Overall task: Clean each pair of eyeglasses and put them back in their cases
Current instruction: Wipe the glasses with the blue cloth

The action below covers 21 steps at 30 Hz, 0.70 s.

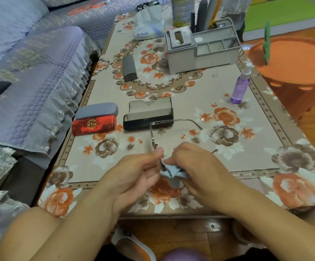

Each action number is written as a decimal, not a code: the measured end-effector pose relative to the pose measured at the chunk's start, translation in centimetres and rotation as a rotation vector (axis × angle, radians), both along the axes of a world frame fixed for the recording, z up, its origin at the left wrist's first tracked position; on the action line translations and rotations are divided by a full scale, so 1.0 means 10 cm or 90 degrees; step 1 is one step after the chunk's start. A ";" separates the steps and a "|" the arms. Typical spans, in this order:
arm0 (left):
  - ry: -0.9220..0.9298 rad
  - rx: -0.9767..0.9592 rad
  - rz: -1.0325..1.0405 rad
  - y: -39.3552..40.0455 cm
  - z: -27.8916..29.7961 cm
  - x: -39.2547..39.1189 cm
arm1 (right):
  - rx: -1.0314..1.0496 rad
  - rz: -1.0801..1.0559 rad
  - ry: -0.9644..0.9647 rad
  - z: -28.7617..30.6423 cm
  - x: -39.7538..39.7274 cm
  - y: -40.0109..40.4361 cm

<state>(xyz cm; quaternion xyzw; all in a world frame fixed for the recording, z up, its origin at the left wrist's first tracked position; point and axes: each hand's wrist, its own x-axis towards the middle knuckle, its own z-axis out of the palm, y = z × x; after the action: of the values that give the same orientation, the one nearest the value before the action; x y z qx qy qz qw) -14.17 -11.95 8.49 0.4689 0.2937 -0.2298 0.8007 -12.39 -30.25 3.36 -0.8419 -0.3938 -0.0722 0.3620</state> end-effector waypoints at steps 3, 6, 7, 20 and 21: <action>0.008 -0.007 -0.011 0.04 0.01 0.00 | -0.015 0.015 -0.070 0.01 0.02 -0.02; -0.031 0.079 -0.042 0.10 0.07 0.03 | -0.032 0.030 -0.088 0.02 0.11 -0.08; -0.044 0.105 -0.043 0.15 0.09 0.05 | -0.038 0.024 -0.087 0.01 0.16 -0.13; -0.099 0.116 -0.210 1.13 0.15 0.14 | 0.032 -0.322 0.164 -0.07 0.75 -0.90; -0.090 0.109 -0.252 1.19 0.12 0.13 | 0.096 -0.367 0.205 -0.05 0.81 -0.94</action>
<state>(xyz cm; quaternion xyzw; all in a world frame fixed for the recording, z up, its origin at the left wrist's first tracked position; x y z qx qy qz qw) -12.85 -0.05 9.71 0.5987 0.1576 -0.3232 0.7157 -4.31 -39.66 2.85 -0.8902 -0.0705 -0.0665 0.4452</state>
